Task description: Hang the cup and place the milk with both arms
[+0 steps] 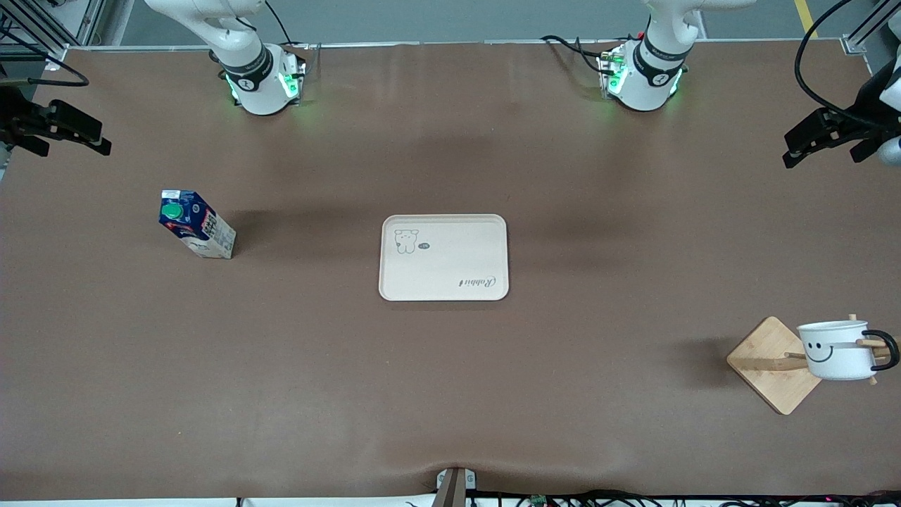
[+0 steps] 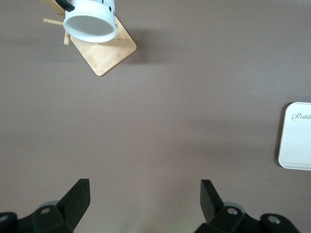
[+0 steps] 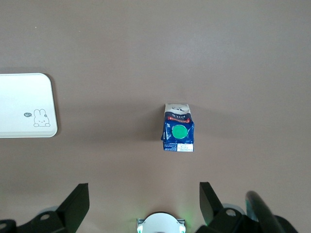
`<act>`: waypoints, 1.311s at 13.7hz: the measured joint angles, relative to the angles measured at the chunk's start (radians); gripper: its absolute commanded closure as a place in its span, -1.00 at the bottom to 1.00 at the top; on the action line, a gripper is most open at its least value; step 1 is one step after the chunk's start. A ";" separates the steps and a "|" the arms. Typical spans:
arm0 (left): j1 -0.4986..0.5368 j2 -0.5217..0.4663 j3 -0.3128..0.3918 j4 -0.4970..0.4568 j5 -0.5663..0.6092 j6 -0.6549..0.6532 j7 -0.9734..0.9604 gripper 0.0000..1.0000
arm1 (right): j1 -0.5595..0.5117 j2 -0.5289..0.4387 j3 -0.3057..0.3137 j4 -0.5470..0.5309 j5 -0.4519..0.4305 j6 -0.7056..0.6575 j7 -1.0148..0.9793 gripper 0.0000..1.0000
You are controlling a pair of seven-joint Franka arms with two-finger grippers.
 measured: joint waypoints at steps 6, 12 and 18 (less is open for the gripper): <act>0.000 0.000 0.000 0.003 0.000 -0.017 0.000 -1.00 | -0.001 0.000 0.000 0.000 0.000 0.000 0.000 -1.00; 0.001 0.000 0.000 0.010 0.001 -0.024 0.000 -1.00 | -0.005 0.001 -0.002 -0.002 0.000 0.000 0.000 -1.00; 0.001 0.000 0.000 0.010 0.001 -0.036 0.000 -1.00 | -0.006 0.001 -0.002 -0.003 0.000 0.000 0.000 -1.00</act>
